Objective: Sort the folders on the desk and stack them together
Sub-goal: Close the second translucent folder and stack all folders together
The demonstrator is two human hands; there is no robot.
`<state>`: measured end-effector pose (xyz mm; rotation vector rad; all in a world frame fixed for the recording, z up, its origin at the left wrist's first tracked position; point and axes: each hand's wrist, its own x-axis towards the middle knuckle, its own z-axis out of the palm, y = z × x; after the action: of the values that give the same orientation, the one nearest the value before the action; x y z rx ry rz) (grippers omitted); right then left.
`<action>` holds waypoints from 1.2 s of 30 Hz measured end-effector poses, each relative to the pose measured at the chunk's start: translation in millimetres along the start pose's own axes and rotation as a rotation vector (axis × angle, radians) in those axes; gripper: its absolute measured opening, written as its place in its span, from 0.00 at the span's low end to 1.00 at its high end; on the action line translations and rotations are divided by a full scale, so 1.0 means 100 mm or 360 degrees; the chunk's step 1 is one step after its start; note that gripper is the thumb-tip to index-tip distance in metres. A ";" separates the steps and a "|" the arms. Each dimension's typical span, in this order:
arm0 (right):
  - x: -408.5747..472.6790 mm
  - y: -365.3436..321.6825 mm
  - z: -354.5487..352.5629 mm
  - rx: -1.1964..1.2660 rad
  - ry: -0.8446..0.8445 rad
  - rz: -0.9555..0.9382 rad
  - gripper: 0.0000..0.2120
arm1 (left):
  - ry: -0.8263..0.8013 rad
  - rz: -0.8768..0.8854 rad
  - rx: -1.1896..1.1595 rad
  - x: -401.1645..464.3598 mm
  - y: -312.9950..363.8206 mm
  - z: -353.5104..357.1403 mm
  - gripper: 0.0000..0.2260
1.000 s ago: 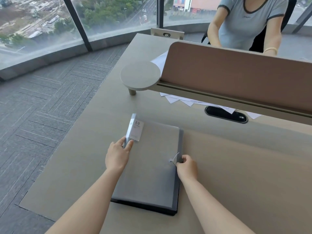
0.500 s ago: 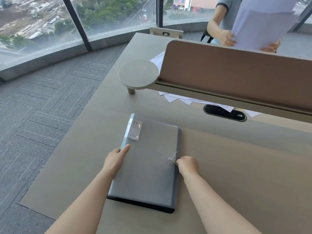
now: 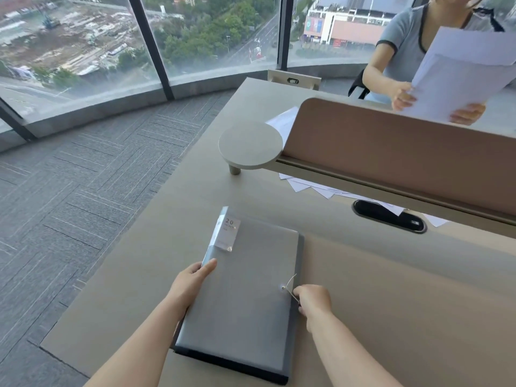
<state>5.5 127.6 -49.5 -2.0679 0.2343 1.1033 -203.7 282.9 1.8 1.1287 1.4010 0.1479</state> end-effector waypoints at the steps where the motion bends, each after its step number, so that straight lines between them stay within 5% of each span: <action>1: 0.00 -0.03 0.04 0.0005 0.0003 0.0001 0.08 | -0.0012 -0.0012 -0.0018 0.02 0.02 -0.03 0.12; 8: 0.01 -0.13 0.16 0.0032 -0.0026 0.0040 0.03 | -0.0065 -0.0091 0.0034 0.16 0.08 -0.15 0.29; 11: -0.05 -0.16 0.13 -0.0101 0.0008 -0.0094 0.13 | -0.0070 -0.0150 0.0033 0.19 0.10 -0.15 0.32; 17: -0.11 -0.14 0.08 -0.0349 0.0094 -0.0281 0.23 | -0.0208 -0.0288 -0.0044 0.19 0.09 -0.15 0.22; 22: -0.18 -0.09 0.01 0.0002 0.0173 -0.0190 0.03 | -0.0234 -0.0268 -0.0133 0.12 0.05 -0.07 0.23; 36: -0.32 -0.46 0.35 0.0326 -0.0072 -0.0258 0.08 | -0.0154 0.0124 -0.0144 0.14 0.43 -0.55 0.26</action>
<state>-14.0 178.6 -11.3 -1.8446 0.1478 0.9840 -223.2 343.7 33.7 1.1014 1.2533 0.2075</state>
